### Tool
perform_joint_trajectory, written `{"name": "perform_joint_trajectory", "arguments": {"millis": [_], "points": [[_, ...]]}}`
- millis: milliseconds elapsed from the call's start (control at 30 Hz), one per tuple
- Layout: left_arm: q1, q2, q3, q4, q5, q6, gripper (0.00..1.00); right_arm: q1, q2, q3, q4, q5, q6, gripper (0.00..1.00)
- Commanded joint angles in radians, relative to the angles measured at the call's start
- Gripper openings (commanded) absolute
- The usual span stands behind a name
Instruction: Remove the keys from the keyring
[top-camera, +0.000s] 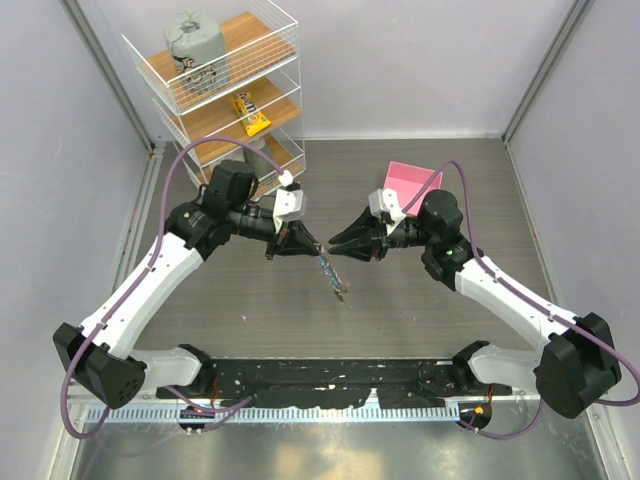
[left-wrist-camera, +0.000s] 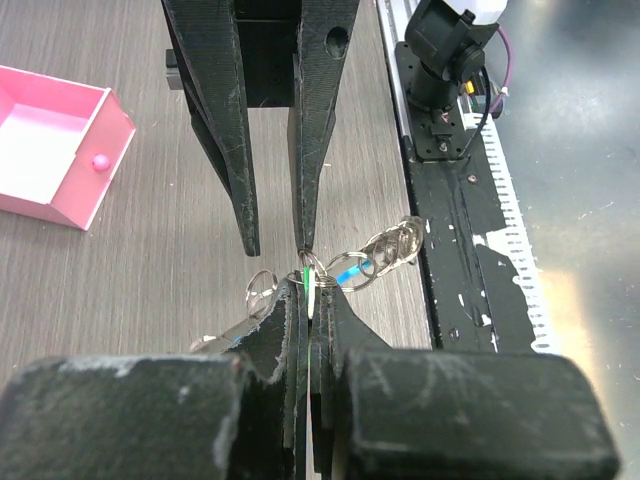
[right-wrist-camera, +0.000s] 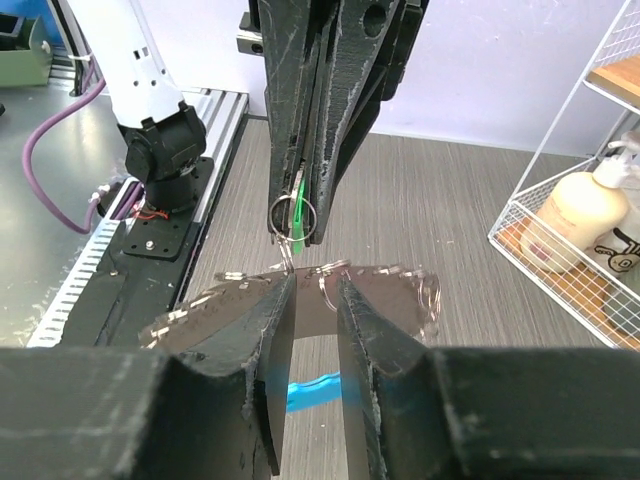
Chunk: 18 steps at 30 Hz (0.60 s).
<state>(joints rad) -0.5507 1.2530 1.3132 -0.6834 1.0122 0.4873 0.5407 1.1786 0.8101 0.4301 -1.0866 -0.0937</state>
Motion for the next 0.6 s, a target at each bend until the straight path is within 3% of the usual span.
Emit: {"name": "perform_joint_trajectory", "arguments": {"millis": [0,567], "points": [[-0.003,-0.023,0.009,0.064,0.031,0.01,0.0,0.007,-0.01,-0.011,0.108,-0.055,0.038,0.29],[-0.003,-0.033,0.015,0.067,0.011,0.004,0.0,0.024,0.01,-0.005,0.099,-0.07,0.028,0.29]]}}
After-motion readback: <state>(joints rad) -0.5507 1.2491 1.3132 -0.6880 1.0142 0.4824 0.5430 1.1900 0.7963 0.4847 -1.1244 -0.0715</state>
